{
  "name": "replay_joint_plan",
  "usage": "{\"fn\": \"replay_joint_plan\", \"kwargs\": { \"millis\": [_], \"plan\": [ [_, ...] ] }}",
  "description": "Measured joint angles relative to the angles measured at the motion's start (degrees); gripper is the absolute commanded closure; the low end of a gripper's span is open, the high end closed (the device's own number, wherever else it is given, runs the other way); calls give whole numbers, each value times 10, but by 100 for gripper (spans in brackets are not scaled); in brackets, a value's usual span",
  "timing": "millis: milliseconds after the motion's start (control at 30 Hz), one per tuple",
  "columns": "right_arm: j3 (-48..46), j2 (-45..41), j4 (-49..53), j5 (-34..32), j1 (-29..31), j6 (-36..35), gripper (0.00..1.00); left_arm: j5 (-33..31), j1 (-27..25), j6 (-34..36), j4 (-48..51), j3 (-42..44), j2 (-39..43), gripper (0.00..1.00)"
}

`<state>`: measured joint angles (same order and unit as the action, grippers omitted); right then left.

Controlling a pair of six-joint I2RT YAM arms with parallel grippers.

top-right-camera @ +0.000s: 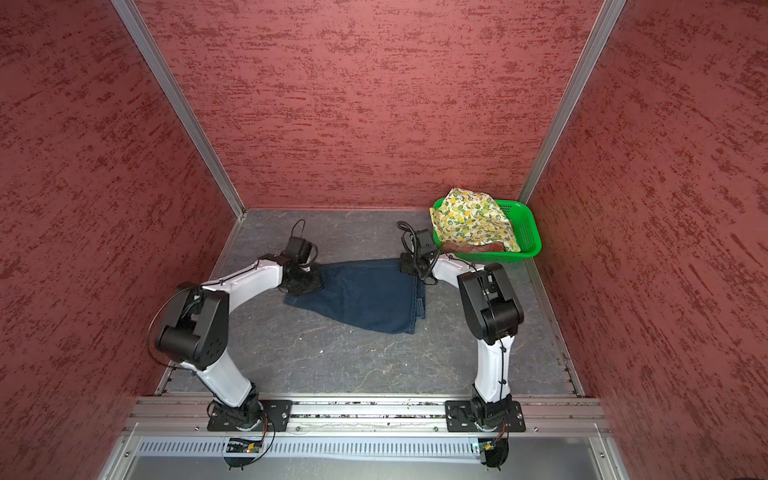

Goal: Fold and stack the skirts

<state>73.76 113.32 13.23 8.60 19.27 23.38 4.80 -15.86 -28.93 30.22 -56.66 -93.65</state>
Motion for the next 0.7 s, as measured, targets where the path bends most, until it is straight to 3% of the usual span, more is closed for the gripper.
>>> {"fn": "replay_joint_plan", "kwargs": {
  "millis": [100, 300, 500, 700],
  "plan": [
    [16, -4, 16, -15, 0, -21, 28, 17, -4, -40, -17, 68, 76, 10],
    [-15, -88, 41, -49, 0, -50, 18, -4, 2, -53, -7, 82, 164, 2],
    [-70, -203, 43, -59, 6, -47, 17, -42, 33, -52, 5, 82, 167, 1],
    [-122, -208, 55, -68, 24, -38, 17, -50, 60, -51, -10, 97, 135, 1]
  ]
}}
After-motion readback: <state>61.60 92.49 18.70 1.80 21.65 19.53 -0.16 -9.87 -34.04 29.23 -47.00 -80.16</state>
